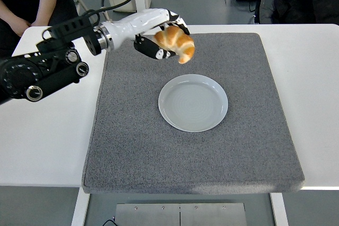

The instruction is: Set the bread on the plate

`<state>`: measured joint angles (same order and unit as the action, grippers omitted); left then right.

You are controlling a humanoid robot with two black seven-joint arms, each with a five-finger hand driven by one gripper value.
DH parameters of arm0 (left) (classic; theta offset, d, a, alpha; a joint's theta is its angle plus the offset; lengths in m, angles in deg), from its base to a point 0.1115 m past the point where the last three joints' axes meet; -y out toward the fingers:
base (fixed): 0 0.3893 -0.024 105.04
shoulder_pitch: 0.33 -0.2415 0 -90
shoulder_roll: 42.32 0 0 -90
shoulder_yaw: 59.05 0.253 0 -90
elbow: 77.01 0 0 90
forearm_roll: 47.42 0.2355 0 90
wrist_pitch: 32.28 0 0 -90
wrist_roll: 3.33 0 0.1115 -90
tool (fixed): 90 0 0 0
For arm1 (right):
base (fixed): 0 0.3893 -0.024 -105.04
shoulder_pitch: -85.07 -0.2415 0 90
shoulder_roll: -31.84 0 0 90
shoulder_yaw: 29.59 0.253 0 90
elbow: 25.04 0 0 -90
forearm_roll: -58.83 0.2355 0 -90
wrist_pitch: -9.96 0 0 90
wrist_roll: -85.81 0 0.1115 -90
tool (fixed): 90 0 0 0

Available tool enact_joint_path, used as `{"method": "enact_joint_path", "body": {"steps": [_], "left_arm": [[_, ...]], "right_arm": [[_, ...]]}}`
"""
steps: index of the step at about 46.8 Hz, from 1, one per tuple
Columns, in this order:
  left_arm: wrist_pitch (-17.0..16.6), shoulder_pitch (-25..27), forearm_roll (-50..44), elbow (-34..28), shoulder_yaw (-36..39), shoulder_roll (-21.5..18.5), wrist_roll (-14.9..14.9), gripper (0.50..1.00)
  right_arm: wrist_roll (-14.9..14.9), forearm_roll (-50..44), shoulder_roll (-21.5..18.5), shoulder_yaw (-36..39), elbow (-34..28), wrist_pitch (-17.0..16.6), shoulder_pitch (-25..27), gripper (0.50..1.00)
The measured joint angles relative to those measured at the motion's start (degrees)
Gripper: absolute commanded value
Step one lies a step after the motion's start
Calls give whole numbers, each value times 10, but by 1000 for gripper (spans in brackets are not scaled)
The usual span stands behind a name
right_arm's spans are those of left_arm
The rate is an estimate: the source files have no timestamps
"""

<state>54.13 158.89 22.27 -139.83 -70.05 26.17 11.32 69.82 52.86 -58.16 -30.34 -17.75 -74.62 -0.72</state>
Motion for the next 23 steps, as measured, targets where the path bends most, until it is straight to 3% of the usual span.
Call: {"method": "enact_joint_path", "body": {"steps": [9, 23], "left_arm": [[-2, -9, 2, 12, 40, 47, -6, 500], [-5, -27, 3, 31, 48, 68, -2, 500]], "right_arm": [[0, 0, 0, 0, -1, 0, 5, 1000], [0, 0, 0, 0, 0, 0, 5, 1000]]}}
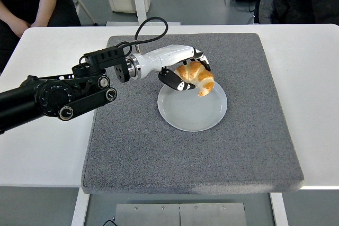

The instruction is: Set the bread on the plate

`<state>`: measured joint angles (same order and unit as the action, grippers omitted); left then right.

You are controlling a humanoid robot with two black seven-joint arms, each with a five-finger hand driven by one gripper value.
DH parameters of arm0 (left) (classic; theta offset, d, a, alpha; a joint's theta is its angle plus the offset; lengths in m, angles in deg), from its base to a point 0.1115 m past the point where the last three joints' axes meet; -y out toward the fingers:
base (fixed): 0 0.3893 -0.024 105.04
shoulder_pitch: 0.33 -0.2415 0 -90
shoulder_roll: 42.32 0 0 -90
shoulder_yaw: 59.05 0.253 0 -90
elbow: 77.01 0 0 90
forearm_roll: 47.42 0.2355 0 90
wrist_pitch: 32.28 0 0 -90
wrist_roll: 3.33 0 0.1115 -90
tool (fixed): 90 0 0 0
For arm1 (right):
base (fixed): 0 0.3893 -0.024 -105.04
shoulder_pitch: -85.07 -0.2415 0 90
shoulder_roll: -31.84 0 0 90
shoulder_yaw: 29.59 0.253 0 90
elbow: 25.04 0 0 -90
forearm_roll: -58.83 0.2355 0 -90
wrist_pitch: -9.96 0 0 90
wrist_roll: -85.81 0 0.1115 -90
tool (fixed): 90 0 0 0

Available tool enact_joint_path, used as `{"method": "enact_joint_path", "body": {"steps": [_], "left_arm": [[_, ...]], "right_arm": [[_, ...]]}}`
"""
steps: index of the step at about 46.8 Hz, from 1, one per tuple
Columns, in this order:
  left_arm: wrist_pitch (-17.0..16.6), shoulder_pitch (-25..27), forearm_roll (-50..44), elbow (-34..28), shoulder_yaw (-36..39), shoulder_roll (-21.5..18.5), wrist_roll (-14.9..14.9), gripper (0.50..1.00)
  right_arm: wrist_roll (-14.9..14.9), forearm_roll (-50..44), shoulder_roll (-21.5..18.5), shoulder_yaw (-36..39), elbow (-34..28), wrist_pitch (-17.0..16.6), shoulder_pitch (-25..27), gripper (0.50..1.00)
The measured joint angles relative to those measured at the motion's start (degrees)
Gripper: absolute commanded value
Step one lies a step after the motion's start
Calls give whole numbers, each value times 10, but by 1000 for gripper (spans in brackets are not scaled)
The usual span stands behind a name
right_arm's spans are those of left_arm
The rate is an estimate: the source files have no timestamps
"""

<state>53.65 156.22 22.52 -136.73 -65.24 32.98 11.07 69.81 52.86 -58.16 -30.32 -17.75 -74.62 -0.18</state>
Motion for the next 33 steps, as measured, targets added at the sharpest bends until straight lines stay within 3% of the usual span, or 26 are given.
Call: {"method": "enact_joint_path", "body": {"steps": [21, 33], "left_arm": [[0, -40, 7, 24, 2, 15, 4, 500], [0, -55, 6, 64, 2, 51, 5, 500]], "right_arm": [[0, 0, 0, -1, 0, -1, 0, 1000], [0, 0, 0, -1, 0, 0, 0, 1000]]}}
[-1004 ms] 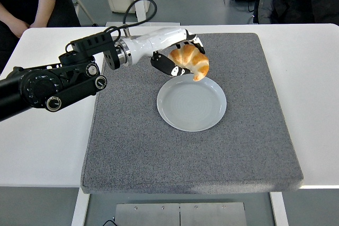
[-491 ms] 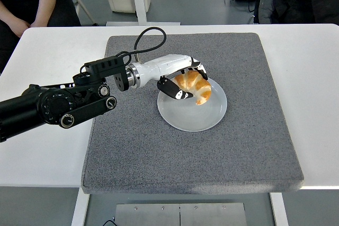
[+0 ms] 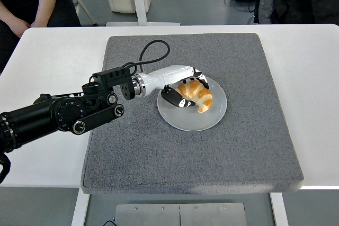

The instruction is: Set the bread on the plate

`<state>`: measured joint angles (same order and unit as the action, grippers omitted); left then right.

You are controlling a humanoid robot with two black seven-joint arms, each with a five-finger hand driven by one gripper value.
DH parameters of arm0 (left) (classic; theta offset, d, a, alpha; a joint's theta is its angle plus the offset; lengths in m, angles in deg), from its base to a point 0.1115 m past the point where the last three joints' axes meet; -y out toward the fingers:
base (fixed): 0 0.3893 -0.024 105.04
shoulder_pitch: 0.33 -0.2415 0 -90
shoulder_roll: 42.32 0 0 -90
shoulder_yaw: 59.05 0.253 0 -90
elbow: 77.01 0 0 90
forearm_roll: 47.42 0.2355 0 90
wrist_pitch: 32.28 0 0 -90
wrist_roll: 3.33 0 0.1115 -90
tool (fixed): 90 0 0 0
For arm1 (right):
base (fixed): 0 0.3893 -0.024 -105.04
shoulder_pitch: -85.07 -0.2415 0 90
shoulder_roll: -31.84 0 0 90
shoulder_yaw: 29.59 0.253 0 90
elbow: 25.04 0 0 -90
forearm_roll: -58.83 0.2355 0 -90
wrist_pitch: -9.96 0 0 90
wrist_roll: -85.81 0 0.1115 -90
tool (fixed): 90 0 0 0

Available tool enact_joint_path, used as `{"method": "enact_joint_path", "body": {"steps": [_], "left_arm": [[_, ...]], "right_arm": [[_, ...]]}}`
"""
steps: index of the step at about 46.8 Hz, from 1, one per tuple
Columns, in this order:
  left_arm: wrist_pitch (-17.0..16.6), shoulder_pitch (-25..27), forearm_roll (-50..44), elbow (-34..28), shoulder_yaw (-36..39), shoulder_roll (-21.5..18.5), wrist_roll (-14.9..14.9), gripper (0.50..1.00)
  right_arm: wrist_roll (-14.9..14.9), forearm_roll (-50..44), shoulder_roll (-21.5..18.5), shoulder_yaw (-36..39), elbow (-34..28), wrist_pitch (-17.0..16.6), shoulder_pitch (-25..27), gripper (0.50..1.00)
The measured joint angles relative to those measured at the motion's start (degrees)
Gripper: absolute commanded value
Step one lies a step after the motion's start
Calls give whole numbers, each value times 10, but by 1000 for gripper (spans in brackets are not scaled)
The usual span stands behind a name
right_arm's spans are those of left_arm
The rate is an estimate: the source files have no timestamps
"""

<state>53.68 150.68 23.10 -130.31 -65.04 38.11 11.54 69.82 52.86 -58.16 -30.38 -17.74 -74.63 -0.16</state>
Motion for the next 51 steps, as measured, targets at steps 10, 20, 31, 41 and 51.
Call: {"method": "enact_joint_path", "body": {"steps": [10, 20, 31, 41, 51], "left_arm": [[0, -4, 0, 7, 0, 4, 0, 500], [0, -4, -5, 8, 0, 9, -1, 500], [0, -5, -8, 20, -1, 11, -2, 500], [0, -12, -9, 21, -2, 11, -2, 540], [0, -13, -31, 21, -3, 11, 0, 714]], "right_arm": [[0, 0, 0, 1, 0, 1, 0, 1000], [0, 0, 0, 1, 0, 0, -2, 1000], [0, 0, 0, 0, 0, 0, -3, 1000], [0, 0, 0, 0, 0, 0, -3, 1000], [0, 0, 0, 0, 0, -1, -3, 1000]]}}
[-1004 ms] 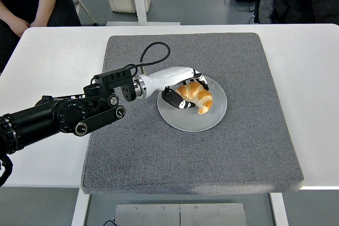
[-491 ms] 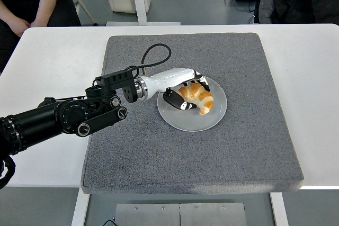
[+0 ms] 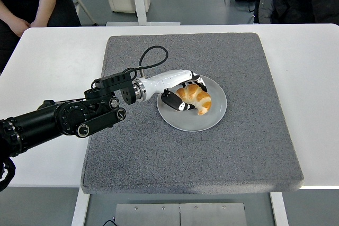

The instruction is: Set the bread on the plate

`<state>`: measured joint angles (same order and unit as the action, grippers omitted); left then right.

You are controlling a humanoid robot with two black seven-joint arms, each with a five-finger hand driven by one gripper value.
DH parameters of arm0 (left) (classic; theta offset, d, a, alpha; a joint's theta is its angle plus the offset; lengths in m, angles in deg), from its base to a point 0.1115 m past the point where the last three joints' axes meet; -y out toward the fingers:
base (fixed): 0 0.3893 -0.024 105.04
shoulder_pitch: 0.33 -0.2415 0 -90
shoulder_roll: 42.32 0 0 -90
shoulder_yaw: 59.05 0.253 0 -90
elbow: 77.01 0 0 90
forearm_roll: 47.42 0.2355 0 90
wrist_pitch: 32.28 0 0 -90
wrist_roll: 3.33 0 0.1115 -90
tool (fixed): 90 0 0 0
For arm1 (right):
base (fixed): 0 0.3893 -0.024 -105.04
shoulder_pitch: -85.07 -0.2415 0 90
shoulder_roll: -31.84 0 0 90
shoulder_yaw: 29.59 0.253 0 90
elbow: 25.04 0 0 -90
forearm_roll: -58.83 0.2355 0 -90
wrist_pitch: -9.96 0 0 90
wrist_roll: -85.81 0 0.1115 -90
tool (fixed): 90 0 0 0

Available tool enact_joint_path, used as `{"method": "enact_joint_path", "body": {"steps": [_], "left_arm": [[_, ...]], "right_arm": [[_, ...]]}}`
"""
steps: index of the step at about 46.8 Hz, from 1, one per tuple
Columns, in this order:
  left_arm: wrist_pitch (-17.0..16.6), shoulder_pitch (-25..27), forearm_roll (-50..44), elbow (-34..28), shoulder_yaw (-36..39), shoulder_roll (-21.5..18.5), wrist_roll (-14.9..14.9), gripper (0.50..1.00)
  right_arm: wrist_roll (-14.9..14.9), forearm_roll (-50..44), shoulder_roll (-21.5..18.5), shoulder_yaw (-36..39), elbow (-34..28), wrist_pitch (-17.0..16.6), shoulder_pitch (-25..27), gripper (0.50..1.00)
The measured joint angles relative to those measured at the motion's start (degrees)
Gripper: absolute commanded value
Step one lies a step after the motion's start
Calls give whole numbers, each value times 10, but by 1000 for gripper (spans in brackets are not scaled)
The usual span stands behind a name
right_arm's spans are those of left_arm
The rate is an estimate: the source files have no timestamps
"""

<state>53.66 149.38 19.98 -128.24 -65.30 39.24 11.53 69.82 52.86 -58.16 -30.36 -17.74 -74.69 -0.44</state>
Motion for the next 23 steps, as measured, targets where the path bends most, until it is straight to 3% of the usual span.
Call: {"method": "enact_joint_path", "body": {"steps": [14, 23], "left_arm": [[4, 0, -34, 0, 1, -2, -1, 816], [5, 0, -34, 0, 1, -2, -1, 846]], "right_arm": [[0, 0, 0, 0, 0, 0, 0, 1000], [0, 0, 0, 0, 0, 0, 0, 1000]]}}
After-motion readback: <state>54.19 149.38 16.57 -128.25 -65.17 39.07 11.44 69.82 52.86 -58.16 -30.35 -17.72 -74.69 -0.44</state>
